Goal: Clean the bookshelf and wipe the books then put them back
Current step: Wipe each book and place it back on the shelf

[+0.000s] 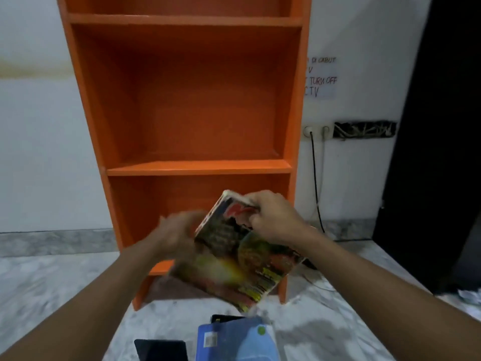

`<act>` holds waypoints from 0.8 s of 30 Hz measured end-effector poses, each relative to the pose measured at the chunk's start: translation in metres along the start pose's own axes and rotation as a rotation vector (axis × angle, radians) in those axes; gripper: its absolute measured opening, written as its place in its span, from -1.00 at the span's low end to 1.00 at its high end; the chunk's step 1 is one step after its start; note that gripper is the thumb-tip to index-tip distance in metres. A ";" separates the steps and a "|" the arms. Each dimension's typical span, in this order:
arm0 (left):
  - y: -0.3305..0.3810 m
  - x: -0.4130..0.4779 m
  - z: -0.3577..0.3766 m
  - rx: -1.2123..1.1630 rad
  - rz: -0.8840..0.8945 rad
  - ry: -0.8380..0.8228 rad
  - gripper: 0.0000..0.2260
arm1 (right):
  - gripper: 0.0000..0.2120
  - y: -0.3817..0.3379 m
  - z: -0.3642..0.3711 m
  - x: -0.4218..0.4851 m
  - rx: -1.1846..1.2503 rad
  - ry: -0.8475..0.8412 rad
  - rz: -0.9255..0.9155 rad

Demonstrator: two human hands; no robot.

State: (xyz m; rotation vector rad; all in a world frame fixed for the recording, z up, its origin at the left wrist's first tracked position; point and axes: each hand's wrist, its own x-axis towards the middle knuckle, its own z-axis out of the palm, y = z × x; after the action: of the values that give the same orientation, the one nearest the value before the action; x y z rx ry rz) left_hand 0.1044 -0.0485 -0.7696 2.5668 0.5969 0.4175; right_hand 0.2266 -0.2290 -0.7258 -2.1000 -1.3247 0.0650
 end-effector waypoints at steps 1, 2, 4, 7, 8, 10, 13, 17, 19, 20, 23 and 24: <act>0.004 -0.005 0.008 -0.131 0.001 -0.165 -0.65 | -0.86 -0.001 0.003 0.000 -0.046 -0.038 -0.018; 0.007 -0.009 0.017 -0.254 -0.014 -0.261 -0.72 | -0.85 0.000 0.006 0.000 -0.067 -0.057 -0.031; 0.006 -0.011 0.030 -0.415 -0.044 -0.265 -0.82 | -0.92 0.002 0.010 0.002 -0.062 0.017 -0.055; 0.003 -0.004 0.025 -0.500 -0.090 -0.093 -0.93 | -0.67 0.010 0.011 0.008 -0.143 0.317 -0.081; 0.002 -0.002 0.022 -0.516 -0.103 -0.038 -0.91 | -0.56 0.012 0.009 0.009 -0.204 0.436 -0.088; 0.002 -0.001 0.013 -0.584 -0.112 0.070 -0.90 | -0.38 0.020 0.007 0.010 -0.298 0.658 -0.093; -0.001 -0.004 -0.001 -0.807 -0.137 0.181 -0.88 | -0.14 0.040 0.010 0.010 -0.102 0.686 -0.010; -0.008 -0.008 -0.018 -1.067 -0.092 0.174 -0.70 | -0.17 0.050 0.021 0.009 0.664 0.223 0.314; -0.007 -0.008 -0.024 -1.112 -0.070 0.172 -0.62 | -0.57 0.052 0.027 0.013 0.788 0.081 0.353; -0.007 -0.009 -0.027 -1.125 -0.067 0.184 -0.66 | -0.70 0.051 0.030 0.016 0.798 0.088 0.355; -0.012 -0.009 -0.031 -1.172 -0.070 0.177 -0.72 | -0.54 0.039 0.031 0.029 0.859 0.185 0.345; -0.013 -0.010 -0.034 -1.178 -0.054 0.157 -0.71 | -0.42 0.033 0.030 0.033 0.877 0.166 0.346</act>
State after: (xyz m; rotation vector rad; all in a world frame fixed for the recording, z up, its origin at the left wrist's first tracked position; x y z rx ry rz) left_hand 0.0783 -0.0301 -0.7498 1.3976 0.3052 0.6898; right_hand 0.2577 -0.1966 -0.7582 -1.4931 -0.6300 0.5084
